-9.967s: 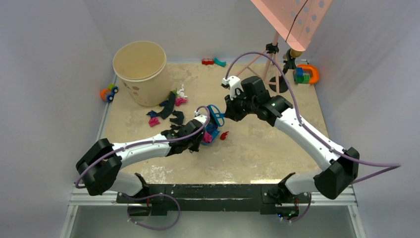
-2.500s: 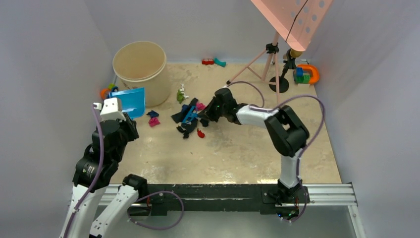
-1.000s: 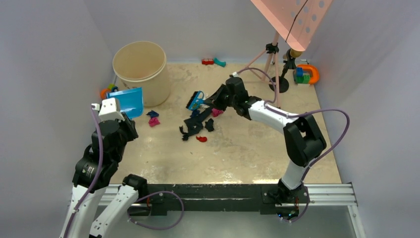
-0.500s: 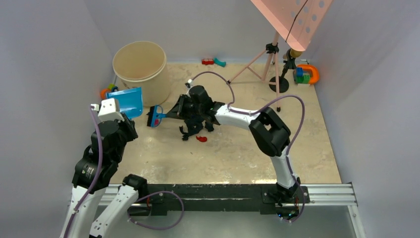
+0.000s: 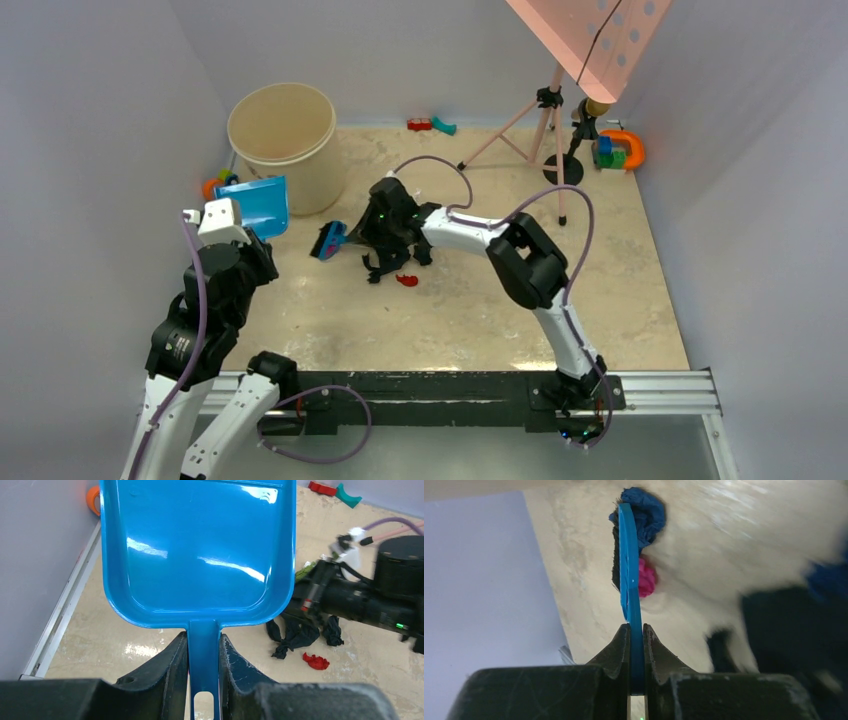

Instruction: Sweep away the paper scraps from the table

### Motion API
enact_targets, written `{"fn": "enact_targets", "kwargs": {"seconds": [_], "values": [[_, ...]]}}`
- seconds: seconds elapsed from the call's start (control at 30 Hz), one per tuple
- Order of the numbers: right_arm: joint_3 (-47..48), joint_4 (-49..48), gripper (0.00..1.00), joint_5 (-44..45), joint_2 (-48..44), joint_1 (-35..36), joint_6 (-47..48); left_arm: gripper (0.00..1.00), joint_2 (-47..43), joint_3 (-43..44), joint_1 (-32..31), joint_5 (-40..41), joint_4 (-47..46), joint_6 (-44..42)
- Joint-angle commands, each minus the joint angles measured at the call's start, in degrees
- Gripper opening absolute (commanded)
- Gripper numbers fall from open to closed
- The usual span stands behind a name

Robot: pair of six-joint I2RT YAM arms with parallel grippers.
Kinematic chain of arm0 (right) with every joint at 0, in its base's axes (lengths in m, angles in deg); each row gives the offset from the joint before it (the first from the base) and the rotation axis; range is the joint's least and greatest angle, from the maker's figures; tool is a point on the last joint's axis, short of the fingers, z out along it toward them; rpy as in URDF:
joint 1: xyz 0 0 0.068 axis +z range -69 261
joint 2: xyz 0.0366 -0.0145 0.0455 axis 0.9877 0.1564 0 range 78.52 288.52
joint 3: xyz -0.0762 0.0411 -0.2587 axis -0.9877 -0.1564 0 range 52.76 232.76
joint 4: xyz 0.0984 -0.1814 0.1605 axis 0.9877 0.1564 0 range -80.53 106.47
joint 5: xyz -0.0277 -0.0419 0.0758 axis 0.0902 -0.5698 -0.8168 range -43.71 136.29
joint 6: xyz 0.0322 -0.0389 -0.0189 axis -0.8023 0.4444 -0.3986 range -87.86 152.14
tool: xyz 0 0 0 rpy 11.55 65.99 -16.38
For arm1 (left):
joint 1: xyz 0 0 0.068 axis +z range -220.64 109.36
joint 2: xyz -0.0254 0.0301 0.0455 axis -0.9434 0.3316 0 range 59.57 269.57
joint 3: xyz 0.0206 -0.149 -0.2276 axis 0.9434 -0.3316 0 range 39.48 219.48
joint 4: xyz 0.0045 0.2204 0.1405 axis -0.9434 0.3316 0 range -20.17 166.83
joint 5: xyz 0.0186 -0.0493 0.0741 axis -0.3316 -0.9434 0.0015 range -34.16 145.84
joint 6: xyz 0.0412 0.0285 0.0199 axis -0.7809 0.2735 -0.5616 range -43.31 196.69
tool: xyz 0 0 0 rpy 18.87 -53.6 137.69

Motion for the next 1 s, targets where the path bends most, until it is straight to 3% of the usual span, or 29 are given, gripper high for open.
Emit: {"fn": "enact_targets", "kwargs": {"seconds": [0.0, 0.2, 0.43, 0.6, 0.97], "values": [[-14.3, 10.1, 0.00, 11.3, -16.5, -2.7, 1.1, 0.00, -0.2, -0.3, 0.2, 0.5, -0.5, 0.9], [-31.5, 11.3, 0.00, 9.5, -36.5, -7.5, 9.4, 0.00, 0.1, -0.5, 0.2, -1.2, -1.1, 0.8], [-33.9, 8.6, 0.00, 2.1, -49.8, -8.4, 28.2, 0.00, 3.4, -0.1, 0.2, -4.0, -1.0, 0.5], [-27.4, 13.1, 0.00, -12.0, -44.9, -7.1, 36.7, 0.00, 3.8, -0.3, 0.2, -4.1, -1.1, 0.5], [-19.0, 22.0, 0.00, -9.3, -28.6, -2.5, 34.5, 0.00, 5.5, -0.3, 0.2, -5.0, -0.9, 0.1]]}}
